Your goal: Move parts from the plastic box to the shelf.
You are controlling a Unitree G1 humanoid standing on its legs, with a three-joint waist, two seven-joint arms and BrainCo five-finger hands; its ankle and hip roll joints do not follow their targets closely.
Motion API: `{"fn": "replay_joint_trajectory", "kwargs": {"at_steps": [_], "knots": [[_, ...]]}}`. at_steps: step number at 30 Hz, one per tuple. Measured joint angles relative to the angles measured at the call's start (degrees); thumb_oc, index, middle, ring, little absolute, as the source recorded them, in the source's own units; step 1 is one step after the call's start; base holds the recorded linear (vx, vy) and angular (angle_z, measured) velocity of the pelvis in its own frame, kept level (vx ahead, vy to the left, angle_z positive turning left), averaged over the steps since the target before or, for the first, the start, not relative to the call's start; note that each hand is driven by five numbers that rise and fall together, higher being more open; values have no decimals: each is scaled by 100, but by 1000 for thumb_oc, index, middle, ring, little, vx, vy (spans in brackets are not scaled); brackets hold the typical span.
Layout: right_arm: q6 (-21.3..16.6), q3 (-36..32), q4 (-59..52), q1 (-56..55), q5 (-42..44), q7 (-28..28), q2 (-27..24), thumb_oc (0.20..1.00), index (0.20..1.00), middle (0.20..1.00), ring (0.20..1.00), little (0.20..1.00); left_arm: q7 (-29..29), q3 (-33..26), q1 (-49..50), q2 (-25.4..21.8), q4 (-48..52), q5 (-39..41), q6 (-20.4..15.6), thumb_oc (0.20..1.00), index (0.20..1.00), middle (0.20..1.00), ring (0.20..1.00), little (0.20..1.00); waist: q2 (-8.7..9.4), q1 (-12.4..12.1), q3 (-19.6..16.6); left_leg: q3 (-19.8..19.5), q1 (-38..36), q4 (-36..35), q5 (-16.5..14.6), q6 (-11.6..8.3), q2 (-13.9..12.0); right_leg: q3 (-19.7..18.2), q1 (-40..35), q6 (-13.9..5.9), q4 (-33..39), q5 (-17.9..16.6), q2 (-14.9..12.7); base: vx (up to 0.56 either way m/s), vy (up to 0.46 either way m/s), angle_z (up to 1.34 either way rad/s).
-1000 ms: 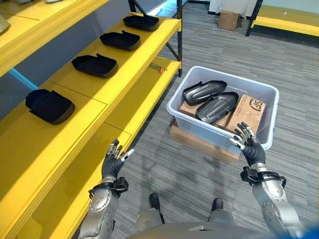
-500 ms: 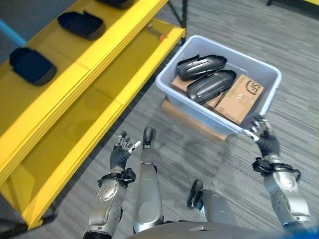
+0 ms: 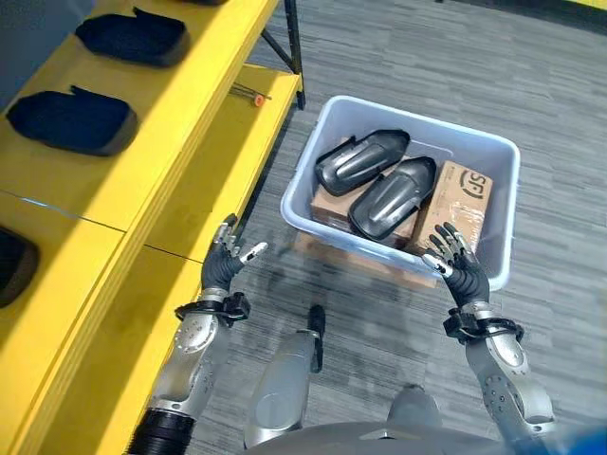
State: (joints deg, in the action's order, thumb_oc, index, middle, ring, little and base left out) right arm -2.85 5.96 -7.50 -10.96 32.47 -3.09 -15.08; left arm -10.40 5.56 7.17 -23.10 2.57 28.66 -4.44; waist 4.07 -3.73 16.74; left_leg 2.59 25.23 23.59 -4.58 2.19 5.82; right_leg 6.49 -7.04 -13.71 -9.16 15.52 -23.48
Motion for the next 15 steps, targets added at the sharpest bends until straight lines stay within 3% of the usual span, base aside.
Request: {"fn": "replay_joint_trajectory", "kwargs": {"at_steps": [2, 3, 4, 5, 7, 8, 9, 10, 11, 14, 15], "knots": [[4, 0, -2, -11, -1, 0, 67, 1000, 1000, 1000, 1000, 1000, -2, -10, 42, -21, 1, 0, 14, 1000, 1000, 1000, 1000, 1000, 44, -4, -32, 40, 54, 60, -41, 5, 29, 9, -49, -8, 35, -57, 9, 98, 116, -13], [20, 21, 14, -44, -2, 6, 136, 1000, 1000, 1000, 1000, 1000, 1, -4, 101, 7, 8, -1, 31, 1000, 1000, 1000, 1000, 1000, 155, -33, -185, 304, 450, 690, -374, 208, 31, 243, -135, 74, 140, -232, 31, 104, 168, -1], [21, 19, 18, -14, -2, 4, 136, 1000, 1000, 1000, 1000, 1000, 7, 26, 146, 18, -6, -1, 60, 1000, 1000, 1000, 1000, 1000, 84, 29, -210, 303, 543, 776, -398, 202, 29, 241, -108, 71, 119, -169, 38, 86, 181, 9], [26, 4, 19, -10, -2, 4, 132, 1000, 1000, 1000, 1000, 1000, 14, 55, 140, 27, -5, -1, 94, 1000, 1000, 1000, 1000, 1000, 36, 64, -244, 361, 578, 704, -406, 190, 19, 272, -17, 101, 18, -169, 39, 43, 194, 27], [55, -9, 29, -85, -5, 9, 141, 1000, 1000, 1000, 1000, 1000, 18, 62, 72, 14, -14, -3, 117, 1000, 1000, 1000, 1000, 1000, 54, 144, -284, 539, 573, 484, -444, -47, 39, 321, 311, 252, -327, -304, -105, 4, 194, 24], [69, -19, 22, -98, -8, 13, 96, 1000, 1000, 1000, 1000, 1000, 16, 63, 39, 13, -17, -7, 125, 1000, 1000, 1000, 1000, 1000, -56, 165, -263, 569, 626, 928, -537, 384, -35, 180, 690, 230, -994, -329, -92, -25, 168, -6], [91, -9, 36, -123, -8, 15, -33, 1000, 1000, 1000, 1000, 1000, 19, 70, 151, 54, -40, -6, 139, 1000, 1000, 1000, 1000, 1000, -287, 149, -367, 454, 394, 807, -653, 518, -187, 18, 1136, 243, -1854, -396, -25, 16, 269, 7], [109, 27, 44, -223, -8, 6, 77, 1000, 1000, 1000, 1000, 1000, 20, 69, 179, 18, -111, -8, 138, 1000, 1000, 1000, 1000, 1000, -213, 348, -456, 534, 150, 489, -543, 555, -33, -186, 1612, 379, -2612, -531, -271, 111, 340, -22], [105, 119, 52, -157, -9, -1, 120, 1000, 1000, 1000, 1000, 1000, 11, 42, 228, -8, -108, -9, 129, 1000, 1000, 1000, 1000, 1000, -199, 270, -410, 581, 15, 294, -415, 680, -40, -104, 1955, 409, -2877, -765, -330, 162, 321, -21], [119, 396, 69, -16, -11, 36, 110, 1000, 1000, 1000, 1000, 1000, 7, 52, 196, 85, -174, -8, 156, 1000, 1000, 1000, 1000, 1000, -346, 324, -119, 811, -466, -437, -283, 695, -88, 566, 2540, 460, -2871, -400, -181, 136, 108, -51], [118, 422, 83, 89, -11, 55, 44, 1000, 1000, 1000, 1000, 1000, 7, 52, 230, 182, -166, -5, 152, 1000, 1000, 1000, 1000, 1000, -483, 316, 49, 798, -656, -649, -268, 721, -145, 676, 2707, 425, -2571, -334, 172, 113, 24, -83]]}}
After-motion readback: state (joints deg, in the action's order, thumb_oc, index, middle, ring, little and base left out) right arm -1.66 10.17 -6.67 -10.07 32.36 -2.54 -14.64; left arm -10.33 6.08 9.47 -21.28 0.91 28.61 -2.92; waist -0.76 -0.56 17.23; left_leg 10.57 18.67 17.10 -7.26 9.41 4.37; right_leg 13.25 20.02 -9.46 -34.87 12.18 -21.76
